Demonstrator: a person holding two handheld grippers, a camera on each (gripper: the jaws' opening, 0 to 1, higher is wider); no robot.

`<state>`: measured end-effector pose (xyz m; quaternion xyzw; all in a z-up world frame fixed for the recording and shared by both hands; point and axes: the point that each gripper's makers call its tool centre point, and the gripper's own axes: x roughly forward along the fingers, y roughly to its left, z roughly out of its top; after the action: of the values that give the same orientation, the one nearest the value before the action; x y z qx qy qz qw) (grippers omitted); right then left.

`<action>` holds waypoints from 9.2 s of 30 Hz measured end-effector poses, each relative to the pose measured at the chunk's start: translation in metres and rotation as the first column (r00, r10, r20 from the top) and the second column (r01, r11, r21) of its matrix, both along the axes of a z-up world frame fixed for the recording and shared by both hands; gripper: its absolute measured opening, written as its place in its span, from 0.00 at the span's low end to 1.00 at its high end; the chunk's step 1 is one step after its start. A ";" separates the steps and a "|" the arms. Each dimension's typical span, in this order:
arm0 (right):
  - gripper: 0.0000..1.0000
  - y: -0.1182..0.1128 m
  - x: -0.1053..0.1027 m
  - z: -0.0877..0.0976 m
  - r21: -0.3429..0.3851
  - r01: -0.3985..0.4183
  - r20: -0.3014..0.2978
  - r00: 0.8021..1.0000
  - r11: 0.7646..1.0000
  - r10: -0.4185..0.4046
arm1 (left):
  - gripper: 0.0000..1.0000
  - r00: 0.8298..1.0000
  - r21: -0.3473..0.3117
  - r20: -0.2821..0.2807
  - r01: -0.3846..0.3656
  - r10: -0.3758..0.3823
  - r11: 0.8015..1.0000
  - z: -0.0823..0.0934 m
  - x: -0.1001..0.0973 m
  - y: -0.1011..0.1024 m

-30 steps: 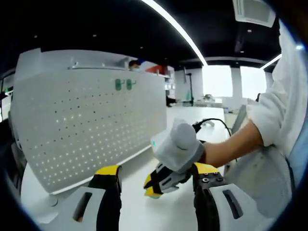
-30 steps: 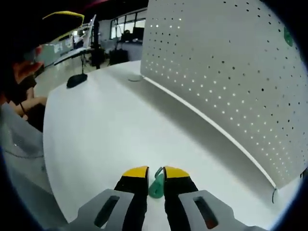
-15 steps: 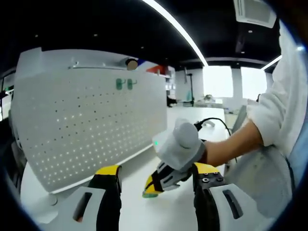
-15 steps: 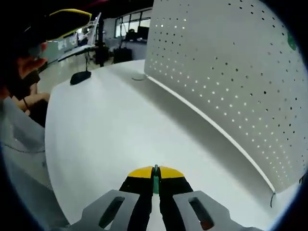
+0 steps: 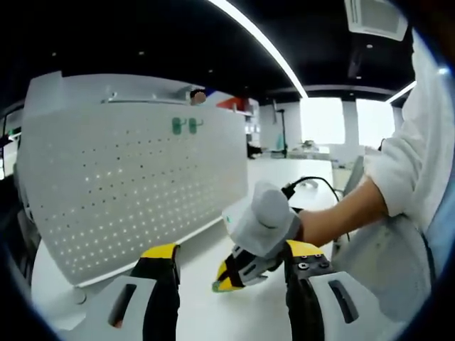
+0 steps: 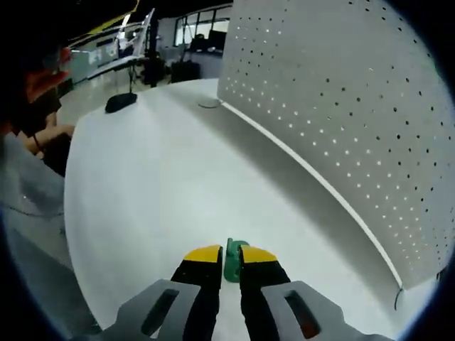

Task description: Insert the hook assembly into the mounting plate slot until the hook locks in place.

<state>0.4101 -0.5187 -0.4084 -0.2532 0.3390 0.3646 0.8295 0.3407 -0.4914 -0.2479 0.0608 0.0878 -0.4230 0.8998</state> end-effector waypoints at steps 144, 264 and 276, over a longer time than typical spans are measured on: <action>0.01 -0.137 0.039 0.292 0.662 0.147 0.427 0.733 0.735 -0.530 | 0.60 1.000 -0.025 -0.012 -0.008 0.007 1.000 -0.001 0.001 0.003; 0.00 -0.211 0.173 0.320 0.711 0.211 0.505 0.512 0.671 -0.695 | 0.59 0.998 -0.008 -0.043 -0.050 0.050 0.999 -0.011 0.008 0.013; 0.00 -0.208 0.174 0.318 0.716 0.212 0.500 0.510 0.665 -0.700 | 0.59 0.998 -0.012 -0.040 -0.055 0.054 0.998 -0.010 0.009 0.015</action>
<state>0.5846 -0.7266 -0.0900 -0.0130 -0.1004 0.0633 0.9928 0.3498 -0.4768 -0.2579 0.0442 0.1046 -0.4000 0.9095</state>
